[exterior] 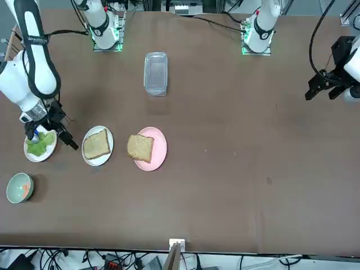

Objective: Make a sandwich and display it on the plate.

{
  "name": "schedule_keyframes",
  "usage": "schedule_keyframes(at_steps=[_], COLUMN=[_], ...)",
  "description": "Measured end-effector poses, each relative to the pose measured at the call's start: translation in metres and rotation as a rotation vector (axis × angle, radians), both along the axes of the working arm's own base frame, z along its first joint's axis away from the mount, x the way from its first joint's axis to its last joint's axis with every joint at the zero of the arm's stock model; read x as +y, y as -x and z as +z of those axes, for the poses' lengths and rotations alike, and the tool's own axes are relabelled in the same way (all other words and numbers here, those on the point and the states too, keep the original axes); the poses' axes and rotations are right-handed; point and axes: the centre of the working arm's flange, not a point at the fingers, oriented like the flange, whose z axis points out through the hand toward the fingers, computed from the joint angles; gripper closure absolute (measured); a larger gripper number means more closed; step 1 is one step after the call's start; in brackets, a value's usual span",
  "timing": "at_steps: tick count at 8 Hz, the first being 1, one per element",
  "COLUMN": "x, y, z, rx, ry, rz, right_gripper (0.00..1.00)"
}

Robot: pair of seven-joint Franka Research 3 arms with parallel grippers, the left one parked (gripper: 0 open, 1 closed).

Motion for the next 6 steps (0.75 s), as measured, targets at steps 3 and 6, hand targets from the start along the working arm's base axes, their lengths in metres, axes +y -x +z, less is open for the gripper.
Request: schedule_keyframes(at_steps=[3, 6], x=[-0.035, -0.098], y=[-0.008, -0.035], z=[0.033, 0.069], rx=[0.024, 0.033], ry=[0.116, 0.279], rz=[0.181, 0.429], right_gripper=[0.00, 0.00])
